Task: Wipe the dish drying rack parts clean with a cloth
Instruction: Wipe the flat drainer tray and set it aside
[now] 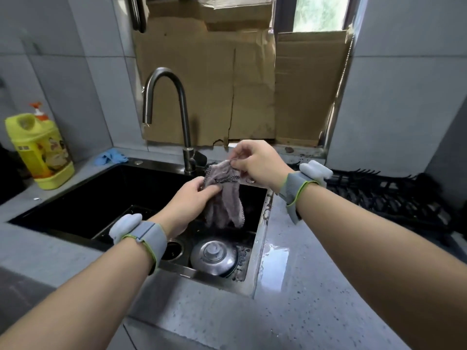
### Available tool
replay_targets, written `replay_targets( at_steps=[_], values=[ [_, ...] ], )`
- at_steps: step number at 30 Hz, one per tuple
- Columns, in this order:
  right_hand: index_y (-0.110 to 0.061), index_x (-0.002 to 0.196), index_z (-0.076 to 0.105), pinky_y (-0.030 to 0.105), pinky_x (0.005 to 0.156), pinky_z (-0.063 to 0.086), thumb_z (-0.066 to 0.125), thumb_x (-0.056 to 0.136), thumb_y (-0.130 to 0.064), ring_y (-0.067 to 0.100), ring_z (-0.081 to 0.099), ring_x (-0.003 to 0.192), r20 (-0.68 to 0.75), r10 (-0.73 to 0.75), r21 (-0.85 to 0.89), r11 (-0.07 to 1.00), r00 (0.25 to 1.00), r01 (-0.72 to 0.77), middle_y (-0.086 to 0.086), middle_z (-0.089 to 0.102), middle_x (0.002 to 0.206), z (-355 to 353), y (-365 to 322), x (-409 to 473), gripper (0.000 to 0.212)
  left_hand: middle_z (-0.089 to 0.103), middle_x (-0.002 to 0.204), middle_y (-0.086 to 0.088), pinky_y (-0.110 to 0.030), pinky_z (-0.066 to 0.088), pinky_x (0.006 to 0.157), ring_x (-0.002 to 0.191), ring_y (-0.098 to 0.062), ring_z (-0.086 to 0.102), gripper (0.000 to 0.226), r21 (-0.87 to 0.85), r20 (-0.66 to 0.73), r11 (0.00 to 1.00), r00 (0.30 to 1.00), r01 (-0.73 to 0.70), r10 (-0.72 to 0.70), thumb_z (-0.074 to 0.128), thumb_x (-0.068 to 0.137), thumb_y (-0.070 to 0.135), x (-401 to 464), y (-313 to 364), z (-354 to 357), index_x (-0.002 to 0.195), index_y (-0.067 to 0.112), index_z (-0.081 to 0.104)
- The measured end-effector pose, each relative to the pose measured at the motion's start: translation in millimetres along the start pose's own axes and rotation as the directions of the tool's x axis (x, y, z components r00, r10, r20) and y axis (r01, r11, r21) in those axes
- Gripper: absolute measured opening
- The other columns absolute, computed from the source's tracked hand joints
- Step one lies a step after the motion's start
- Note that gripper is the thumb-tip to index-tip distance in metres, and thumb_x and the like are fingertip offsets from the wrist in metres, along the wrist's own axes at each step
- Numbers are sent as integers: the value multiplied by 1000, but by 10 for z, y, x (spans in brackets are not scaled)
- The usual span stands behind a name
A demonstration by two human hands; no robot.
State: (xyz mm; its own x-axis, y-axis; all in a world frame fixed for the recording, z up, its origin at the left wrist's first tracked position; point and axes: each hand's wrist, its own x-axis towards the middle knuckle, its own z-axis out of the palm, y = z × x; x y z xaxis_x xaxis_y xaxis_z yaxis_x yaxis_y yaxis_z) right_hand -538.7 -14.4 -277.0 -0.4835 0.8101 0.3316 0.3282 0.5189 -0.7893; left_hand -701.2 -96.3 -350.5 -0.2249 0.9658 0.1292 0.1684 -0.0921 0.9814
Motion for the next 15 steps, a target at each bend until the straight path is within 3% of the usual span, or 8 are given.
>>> replay_targets(
  at_steps=[2, 4, 6, 8, 11, 13, 15],
  values=[
    [-20, 74, 62, 24, 59, 44, 66, 86, -4, 16, 58, 63, -15, 56, -108, 993, 998, -57, 0, 61, 71, 1, 105, 36, 21, 64, 79, -8, -31, 49, 63, 72, -18, 61, 10, 3, -34, 1000, 999, 30, -30, 62, 98, 17, 12, -6, 71, 90, 11, 57],
    [-21, 80, 64, 28, 71, 48, 59, 85, -5, 22, 62, 81, -8, 149, -248, 958, 989, -146, 1, 65, 82, -10, 247, 8, 17, 59, 75, -7, -32, 43, 60, 70, -18, 55, 13, 78, -60, 996, 998, 30, -26, 64, 96, 14, 54, -52, 121, 88, 14, 54],
    [-18, 99, 67, 30, 84, 49, 54, 84, -5, 24, 61, 99, 24, 179, -305, 938, 983, -164, 3, 66, 103, 9, 315, -85, 24, 60, 78, -4, -34, 44, 68, 74, -17, 54, 12, 169, -125, 986, 992, 13, 8, 66, 91, 13, 121, -63, 142, 89, 14, 54],
    [-19, 125, 61, 28, 93, 46, 64, 82, -5, 20, 57, 108, 124, 109, -203, 976, 986, -82, 5, 59, 121, 81, 283, -203, 45, 63, 80, -2, -33, 45, 72, 75, -15, 56, 14, 247, -112, 969, 994, 9, 20, 67, 84, 11, 144, 42, 178, 91, 16, 56],
    [-23, 143, 46, 25, 95, 43, 74, 79, -11, 20, 55, 108, 250, 16, -152, 988, 968, 23, 6, 51, 127, 237, 283, -287, 70, 63, 74, -6, -30, 43, 62, 68, -20, 56, 34, 249, 63, 968, 997, 37, -54, 58, 55, 7, 96, 252, 228, 89, 12, 63],
    [-23, 138, 50, 28, 92, 45, 73, 79, -18, 21, 58, 108, 212, 34, -223, 975, 977, 14, 6, 58, 122, 307, 384, -284, 64, 63, 76, -9, -28, 41, 59, 68, -22, 55, 49, 215, 133, 974, 986, 69, -99, 53, 48, 7, 69, 311, 212, 94, 6, 66],
    [-22, 125, 58, 26, 79, 43, 72, 80, -20, 18, 59, 96, 137, 91, -225, 973, 986, -58, 0, 63, 104, 310, 466, -279, 47, 67, 91, -6, -29, 49, 66, 77, -20, 61, 58, 349, 137, 935, 983, 65, -119, 64, 52, 11, 59, 287, 164, 110, 15, 63]
  ],
)
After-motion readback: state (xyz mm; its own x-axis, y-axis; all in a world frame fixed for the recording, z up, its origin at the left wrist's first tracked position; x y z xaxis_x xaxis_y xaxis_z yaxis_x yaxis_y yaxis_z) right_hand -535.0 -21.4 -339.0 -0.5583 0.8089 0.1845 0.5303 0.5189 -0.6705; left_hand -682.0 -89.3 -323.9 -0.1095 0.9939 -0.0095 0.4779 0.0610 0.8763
